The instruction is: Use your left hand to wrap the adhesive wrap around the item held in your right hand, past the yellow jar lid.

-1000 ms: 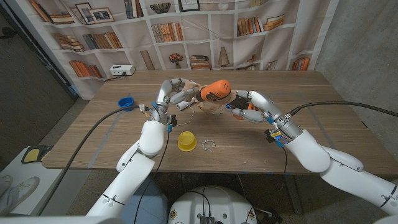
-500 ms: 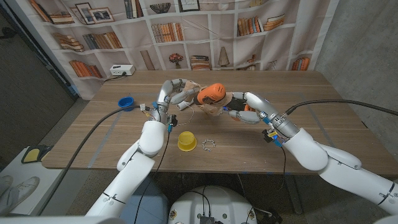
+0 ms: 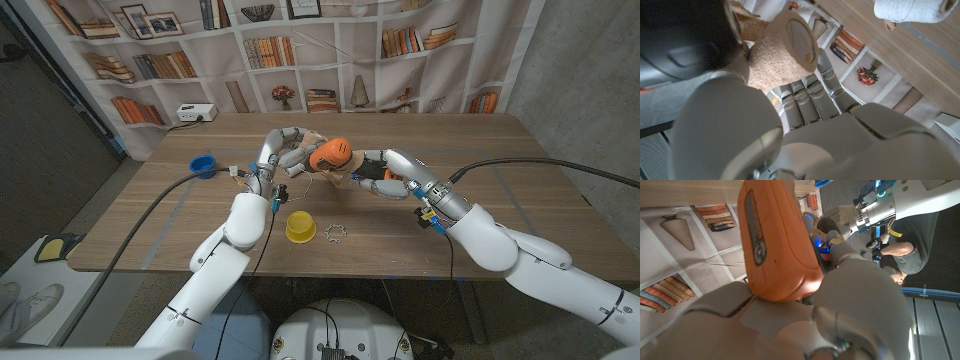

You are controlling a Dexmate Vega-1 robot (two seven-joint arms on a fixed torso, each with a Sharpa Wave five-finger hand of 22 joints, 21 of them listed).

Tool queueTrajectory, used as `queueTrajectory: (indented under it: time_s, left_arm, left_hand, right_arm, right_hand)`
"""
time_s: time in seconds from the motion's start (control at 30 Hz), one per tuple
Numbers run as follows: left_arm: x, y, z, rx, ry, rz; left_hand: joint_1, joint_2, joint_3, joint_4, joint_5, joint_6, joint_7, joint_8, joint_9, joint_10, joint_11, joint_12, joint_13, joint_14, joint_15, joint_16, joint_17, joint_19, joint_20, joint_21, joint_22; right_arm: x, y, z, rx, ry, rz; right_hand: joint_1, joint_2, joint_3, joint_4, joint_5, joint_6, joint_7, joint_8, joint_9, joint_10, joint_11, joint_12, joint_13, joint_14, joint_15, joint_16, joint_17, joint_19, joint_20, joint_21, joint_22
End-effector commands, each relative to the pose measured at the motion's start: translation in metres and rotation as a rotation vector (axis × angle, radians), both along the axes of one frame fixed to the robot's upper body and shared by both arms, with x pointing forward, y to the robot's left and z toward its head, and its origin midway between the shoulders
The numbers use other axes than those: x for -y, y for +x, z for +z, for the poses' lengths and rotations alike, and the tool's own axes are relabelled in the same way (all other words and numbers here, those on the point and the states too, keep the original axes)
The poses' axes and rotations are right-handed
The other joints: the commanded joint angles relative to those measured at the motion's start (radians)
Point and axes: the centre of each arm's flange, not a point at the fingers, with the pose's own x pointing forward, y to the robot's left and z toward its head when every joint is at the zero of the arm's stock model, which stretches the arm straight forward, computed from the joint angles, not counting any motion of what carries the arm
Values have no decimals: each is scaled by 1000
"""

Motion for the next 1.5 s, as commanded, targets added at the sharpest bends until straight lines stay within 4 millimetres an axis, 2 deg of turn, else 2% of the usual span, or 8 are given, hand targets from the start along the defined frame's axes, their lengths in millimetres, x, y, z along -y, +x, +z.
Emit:
queueTrajectory:
  time_s: [0.03,0.27,1.5]
  left_arm:
    - [0,-4,7,34,17,-21]
    - [-1,-5,9,50,16,-36]
    - [-3,-15,8,166,22,-99]
  left_hand:
    - [211,223,14,14,5,7,-1,2,3,-3,0,-4,3,-3,3,-4,5,-2,-2,0,2]
    - [211,223,14,14,5,8,-1,2,4,1,2,-3,2,-3,3,-4,6,-3,-3,0,2]
    - [211,224,12,15,4,9,-1,-1,6,1,-1,-6,5,-2,3,-5,9,-3,-1,0,3]
  right_arm:
    - [-12,6,0,-12,-49,-31]
    - [-17,7,-1,3,-78,-68]
    - [-54,41,-8,-48,-178,-145]
  right_hand:
    - [-31,41,122,114,-1,76,-72,2,2,19,-17,0,0,1,-72,-2,-1,-7,-156,19,4]
    - [-32,41,122,114,-1,76,-73,2,1,20,-18,0,1,0,-72,-3,-1,-10,-155,18,4]
    - [-36,41,120,113,-1,73,-76,2,-2,22,-16,-6,1,0,-72,-5,0,-15,-155,18,5]
